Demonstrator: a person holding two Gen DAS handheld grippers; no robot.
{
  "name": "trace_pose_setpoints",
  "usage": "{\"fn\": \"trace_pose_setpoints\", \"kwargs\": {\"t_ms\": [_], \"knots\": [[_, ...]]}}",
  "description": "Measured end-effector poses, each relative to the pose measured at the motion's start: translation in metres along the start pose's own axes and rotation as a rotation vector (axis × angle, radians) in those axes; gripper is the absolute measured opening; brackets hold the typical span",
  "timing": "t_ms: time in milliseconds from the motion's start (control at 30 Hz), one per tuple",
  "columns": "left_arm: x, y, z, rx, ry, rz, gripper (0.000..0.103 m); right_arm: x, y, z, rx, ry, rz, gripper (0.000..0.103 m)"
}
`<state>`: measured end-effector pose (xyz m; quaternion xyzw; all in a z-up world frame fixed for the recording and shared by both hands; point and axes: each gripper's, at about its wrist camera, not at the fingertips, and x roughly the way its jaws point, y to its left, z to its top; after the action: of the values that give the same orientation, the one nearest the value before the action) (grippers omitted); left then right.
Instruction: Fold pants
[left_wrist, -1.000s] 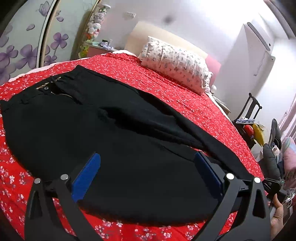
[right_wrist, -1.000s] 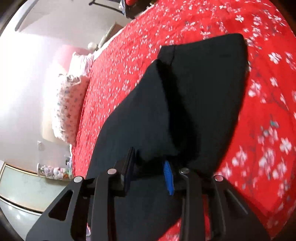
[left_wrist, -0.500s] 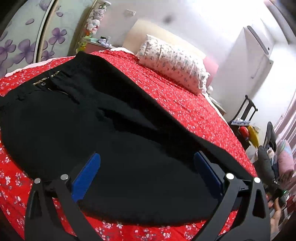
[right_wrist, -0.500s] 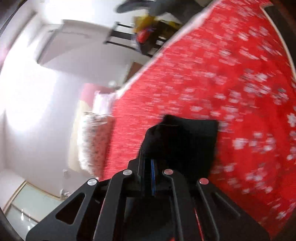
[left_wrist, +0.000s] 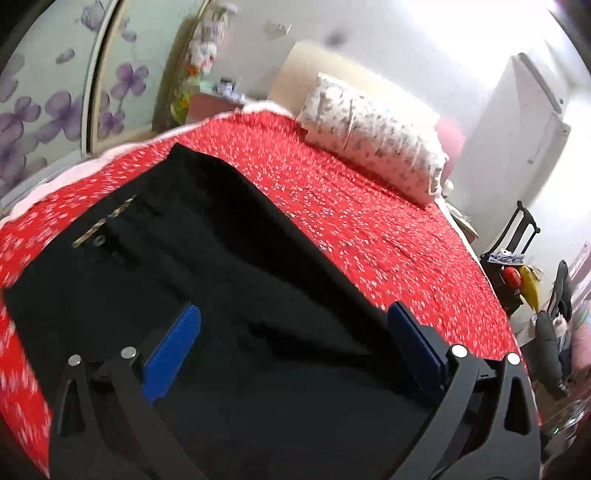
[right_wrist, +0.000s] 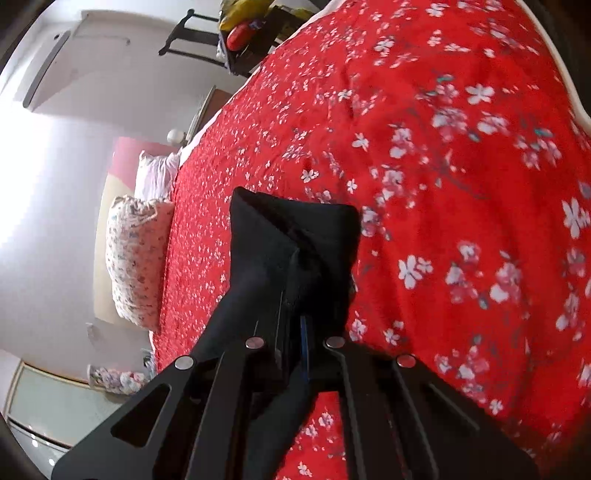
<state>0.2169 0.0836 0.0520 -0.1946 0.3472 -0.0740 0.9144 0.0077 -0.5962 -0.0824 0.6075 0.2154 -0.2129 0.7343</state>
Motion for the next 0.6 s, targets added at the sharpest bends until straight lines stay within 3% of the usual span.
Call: {"fn": "trace_pose_setpoints", "kwargs": {"t_ms": [67,167,267,367,500,567,600], "knots": [[0.022,0.007,0.022,-0.068,0.058,-0.024,0.101,0.001,0.002,0.000,-0.016,0.003,-0.010,0.004],[0.071,0.021,0.051,-0.254,0.167,-0.079,0.101,0.002,0.007,0.001,-0.059,0.011,-0.033,0.004],[0.111,0.025,0.063,-0.352,0.203,-0.052,0.096,0.002,0.011,0.002,-0.123,0.023,-0.056,0.004],[0.146,0.022,0.068,-0.373,0.224,0.054,0.091,0.003,0.015,0.003,-0.176,0.028,-0.074,0.004],[0.179,0.017,0.070,-0.374,0.231,0.251,0.089,0.006,0.022,0.002,-0.238,0.023,-0.103,0.004],[0.188,0.017,0.070,-0.364,0.221,0.304,0.069,0.008,0.024,0.001,-0.257,0.018,-0.117,0.004],[0.191,0.018,0.069,-0.348,0.224,0.312,0.041,0.008,0.026,0.001,-0.268,0.014,-0.127,0.004]]}}
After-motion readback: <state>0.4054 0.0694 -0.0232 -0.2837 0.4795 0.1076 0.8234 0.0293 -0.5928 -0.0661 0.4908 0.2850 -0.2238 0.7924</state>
